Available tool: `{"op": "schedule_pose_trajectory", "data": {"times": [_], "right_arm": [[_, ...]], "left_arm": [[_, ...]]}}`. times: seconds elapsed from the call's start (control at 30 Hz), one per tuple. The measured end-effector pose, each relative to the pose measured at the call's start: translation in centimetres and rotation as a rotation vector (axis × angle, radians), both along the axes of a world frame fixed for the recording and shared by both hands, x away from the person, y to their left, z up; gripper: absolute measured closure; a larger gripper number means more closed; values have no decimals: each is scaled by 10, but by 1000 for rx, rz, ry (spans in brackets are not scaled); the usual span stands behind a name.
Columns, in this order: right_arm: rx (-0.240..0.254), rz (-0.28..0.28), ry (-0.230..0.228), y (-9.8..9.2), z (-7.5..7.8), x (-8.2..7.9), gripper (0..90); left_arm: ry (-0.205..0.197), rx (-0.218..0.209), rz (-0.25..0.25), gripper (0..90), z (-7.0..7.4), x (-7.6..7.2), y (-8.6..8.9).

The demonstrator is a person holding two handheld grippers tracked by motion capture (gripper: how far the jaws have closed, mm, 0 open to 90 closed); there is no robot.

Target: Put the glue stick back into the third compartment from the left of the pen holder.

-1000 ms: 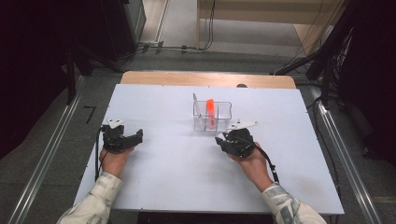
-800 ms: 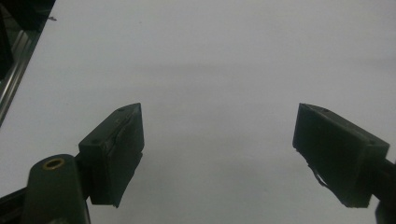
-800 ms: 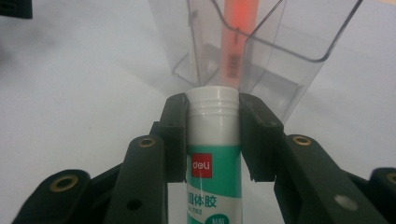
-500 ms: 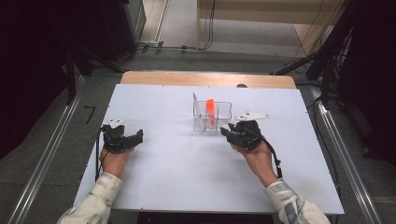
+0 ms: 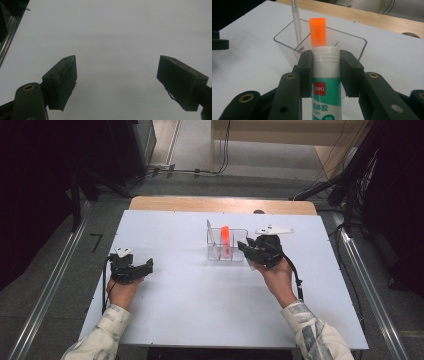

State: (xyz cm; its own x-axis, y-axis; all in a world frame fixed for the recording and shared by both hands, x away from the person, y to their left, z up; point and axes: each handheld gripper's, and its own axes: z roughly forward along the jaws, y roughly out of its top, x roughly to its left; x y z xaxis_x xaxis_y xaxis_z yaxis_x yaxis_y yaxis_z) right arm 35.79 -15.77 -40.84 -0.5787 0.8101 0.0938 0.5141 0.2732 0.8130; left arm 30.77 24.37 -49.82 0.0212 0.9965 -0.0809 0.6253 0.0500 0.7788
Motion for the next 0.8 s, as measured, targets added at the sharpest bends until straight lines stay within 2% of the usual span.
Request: {"op": "schedule_pose_trajectory", "data": {"times": [0.13, 0.8], "right_arm": [[11, -12, 12, 2, 2, 10, 631], [14, -56, -20, 22, 20, 45, 631]], "left_arm": [[1, 0, 0, 169, 0, 0, 0], [5, -1, -2, 169, 0, 0, 1]]}}
